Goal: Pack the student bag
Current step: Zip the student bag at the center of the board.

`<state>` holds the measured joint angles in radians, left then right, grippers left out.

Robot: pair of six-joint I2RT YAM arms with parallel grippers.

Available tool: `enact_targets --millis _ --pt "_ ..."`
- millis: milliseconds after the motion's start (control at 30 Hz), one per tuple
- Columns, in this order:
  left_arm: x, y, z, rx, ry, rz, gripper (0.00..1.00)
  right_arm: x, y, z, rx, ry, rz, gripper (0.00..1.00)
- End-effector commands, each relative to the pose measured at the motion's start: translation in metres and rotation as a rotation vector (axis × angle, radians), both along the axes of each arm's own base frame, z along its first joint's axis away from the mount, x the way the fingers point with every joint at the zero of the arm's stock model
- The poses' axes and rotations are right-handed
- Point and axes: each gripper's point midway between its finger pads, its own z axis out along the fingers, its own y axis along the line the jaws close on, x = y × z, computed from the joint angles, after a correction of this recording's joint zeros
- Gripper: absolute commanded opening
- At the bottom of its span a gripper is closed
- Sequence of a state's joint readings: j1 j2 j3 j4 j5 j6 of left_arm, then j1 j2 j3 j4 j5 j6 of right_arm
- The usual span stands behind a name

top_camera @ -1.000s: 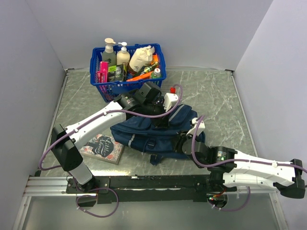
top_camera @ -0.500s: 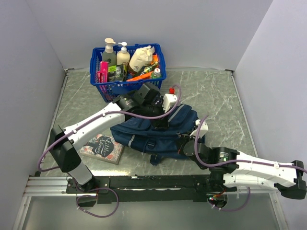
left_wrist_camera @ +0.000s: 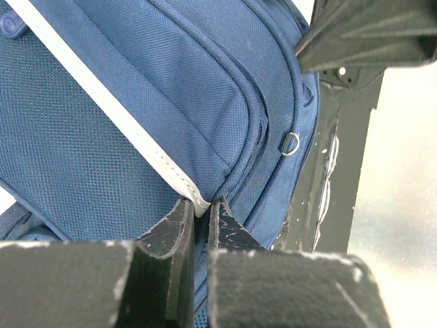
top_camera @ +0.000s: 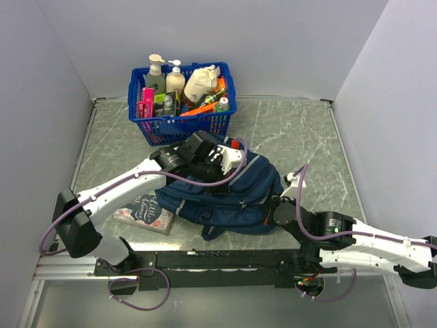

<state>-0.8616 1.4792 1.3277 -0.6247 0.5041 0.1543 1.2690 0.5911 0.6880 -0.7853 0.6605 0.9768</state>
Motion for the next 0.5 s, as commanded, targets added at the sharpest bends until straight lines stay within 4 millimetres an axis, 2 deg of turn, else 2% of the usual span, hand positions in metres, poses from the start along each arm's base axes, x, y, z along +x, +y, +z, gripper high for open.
enact_targets --millis 0,33,67,133,167,200,233,333,467 --pt "0.012 0.011 0.009 -0.007 -0.058 0.057 0.01 -0.005 0.003 0.006 0.017 -0.002 0.049 0.00" --pt "0.013 0.009 0.012 -0.015 -0.058 0.060 0.01 -0.004 0.015 0.012 0.056 -0.017 0.073 0.00" --pt "0.016 0.006 0.013 -0.023 -0.058 0.063 0.01 -0.004 0.020 0.009 0.047 -0.021 0.099 0.00" --pt "0.020 -0.001 0.025 -0.047 -0.058 0.071 0.01 -0.007 0.035 0.010 0.072 -0.020 0.133 0.21" --pt "0.023 -0.006 0.023 -0.044 -0.051 0.072 0.01 -0.008 0.040 0.011 0.078 -0.024 0.139 0.29" --pt "0.027 -0.011 0.032 -0.062 -0.057 0.078 0.01 -0.009 0.042 0.012 0.076 -0.029 0.140 0.34" --pt "0.029 -0.014 0.036 -0.070 -0.057 0.079 0.01 -0.008 0.042 0.012 0.055 -0.039 0.127 0.44" --pt "0.036 -0.023 0.039 -0.078 -0.059 0.078 0.01 -0.004 0.036 0.023 0.048 -0.056 0.074 0.61" --pt "0.044 -0.031 0.034 -0.062 -0.054 0.072 0.01 -0.004 0.031 0.023 0.064 -0.053 0.043 0.63"
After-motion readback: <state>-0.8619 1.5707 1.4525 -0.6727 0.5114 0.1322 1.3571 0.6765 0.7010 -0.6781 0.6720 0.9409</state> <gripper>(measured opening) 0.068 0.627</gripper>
